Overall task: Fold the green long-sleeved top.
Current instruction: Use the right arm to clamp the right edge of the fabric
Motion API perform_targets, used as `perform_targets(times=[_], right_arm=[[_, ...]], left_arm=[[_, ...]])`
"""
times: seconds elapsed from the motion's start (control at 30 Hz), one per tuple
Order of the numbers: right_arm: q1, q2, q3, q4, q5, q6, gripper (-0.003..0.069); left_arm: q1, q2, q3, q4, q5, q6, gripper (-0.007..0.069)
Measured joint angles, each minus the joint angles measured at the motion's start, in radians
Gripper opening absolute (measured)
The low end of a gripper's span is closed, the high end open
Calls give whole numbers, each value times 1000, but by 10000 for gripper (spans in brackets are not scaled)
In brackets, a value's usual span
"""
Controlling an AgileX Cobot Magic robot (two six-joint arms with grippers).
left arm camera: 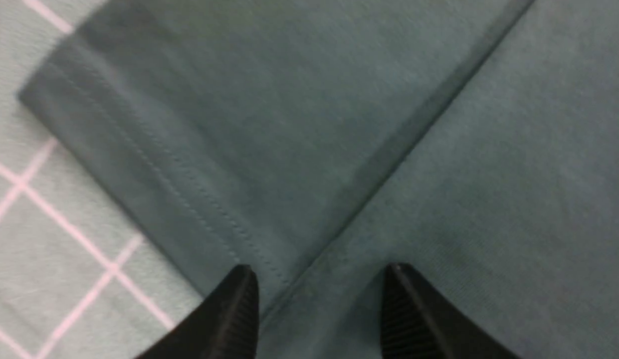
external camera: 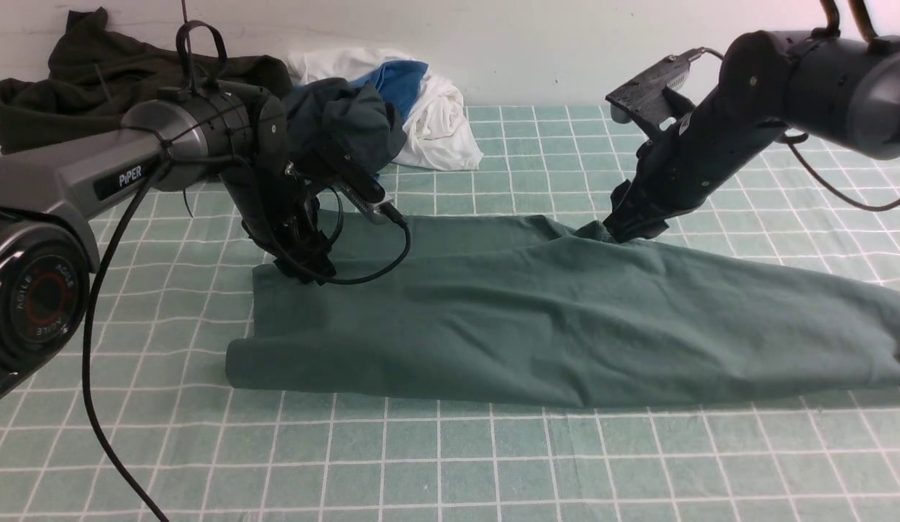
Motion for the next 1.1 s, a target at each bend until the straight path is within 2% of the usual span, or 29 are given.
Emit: perform_targets(times=[0.13,0.37,0.47,0.8,1.1], right_arm=[[0,0,0,-14,-8,0,333],[0,0,0,-37,-15,0,333],[-2,0,0,-73,-15,4,333],[-72,0,0,-82,3,3,335],[-80,40,0,66,-18,-132,349]], left_arm=[[0,1,0,-1,3,3,268],[0,1,0,-1,4,5,25],[0,4,-13,-1,14,4,0],[0,10,-214,29,88,-47,-3],[0,10,-266,26,115,-48,-3]])
